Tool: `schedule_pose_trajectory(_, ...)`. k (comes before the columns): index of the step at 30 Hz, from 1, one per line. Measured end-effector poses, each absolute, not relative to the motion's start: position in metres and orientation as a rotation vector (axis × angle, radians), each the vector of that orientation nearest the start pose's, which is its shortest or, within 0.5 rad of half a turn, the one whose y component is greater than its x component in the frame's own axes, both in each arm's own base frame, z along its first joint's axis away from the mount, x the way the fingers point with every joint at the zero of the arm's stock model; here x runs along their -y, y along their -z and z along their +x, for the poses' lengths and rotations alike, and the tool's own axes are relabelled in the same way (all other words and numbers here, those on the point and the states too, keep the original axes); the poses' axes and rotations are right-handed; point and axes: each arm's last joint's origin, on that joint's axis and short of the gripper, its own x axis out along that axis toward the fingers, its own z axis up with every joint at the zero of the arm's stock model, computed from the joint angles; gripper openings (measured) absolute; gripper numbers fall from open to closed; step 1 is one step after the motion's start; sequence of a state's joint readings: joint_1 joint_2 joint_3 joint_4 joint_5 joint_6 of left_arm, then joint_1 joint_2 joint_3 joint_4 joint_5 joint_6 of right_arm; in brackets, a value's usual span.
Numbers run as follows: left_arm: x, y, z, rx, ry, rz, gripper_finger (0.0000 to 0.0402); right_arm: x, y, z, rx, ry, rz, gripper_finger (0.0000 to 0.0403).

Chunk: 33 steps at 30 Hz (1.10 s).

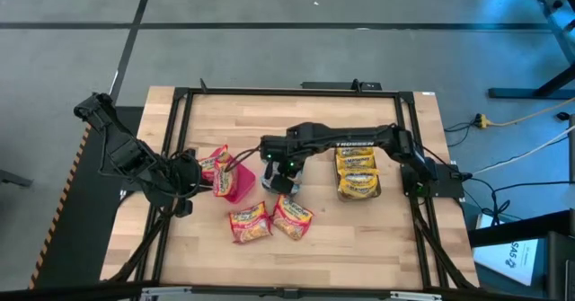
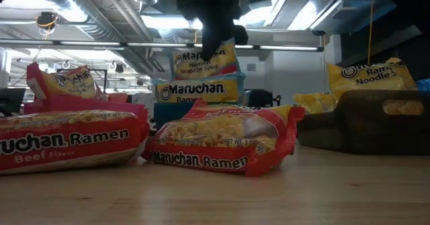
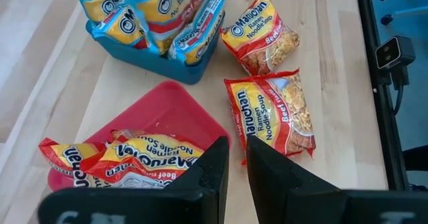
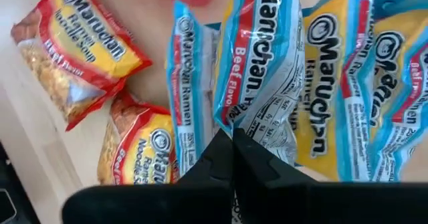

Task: Sort Maruchan noodles
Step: Put the blue noodle pack into the blue bin

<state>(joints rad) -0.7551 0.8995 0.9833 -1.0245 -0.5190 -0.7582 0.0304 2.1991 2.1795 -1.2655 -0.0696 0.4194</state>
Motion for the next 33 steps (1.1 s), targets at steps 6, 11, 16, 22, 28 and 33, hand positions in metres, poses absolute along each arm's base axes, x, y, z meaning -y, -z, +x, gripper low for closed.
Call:
schedule_pose_trajectory(6,0.092,-0.315,0.119,-0.781,-0.07,-0.161,0.0047,-0.021,-0.257,0.457,-1.344,0.149,0.411,0.0004)
schedule_pose_trajectory(11,0.092,-0.315,0.119,-0.781,-0.07,-0.16,0.0047,-0.022,-0.245,0.461,-1.367,0.159,0.404,0.0004)
schedule_pose_trajectory(16,0.092,-0.315,0.118,-0.785,-0.07,-0.158,0.0047,-0.02,-0.243,0.461,-1.366,0.222,0.344,0.0004)
schedule_pose_trajectory(22,0.092,-0.315,0.118,-0.788,-0.067,-0.159,0.0047,-0.007,-0.243,0.457,-1.396,0.27,0.34,0.0004)
schedule_pose_trajectory(28,0.092,-0.315,0.118,-0.788,-0.066,-0.159,0.0047,0.002,-0.26,0.453,-1.402,0.322,0.314,0.0004)
schedule_pose_trajectory(33,0.092,-0.315,0.118,-0.788,-0.066,-0.159,0.0047,0.007,-0.278,0.451,-1.365,0.351,0.285,0.0005)
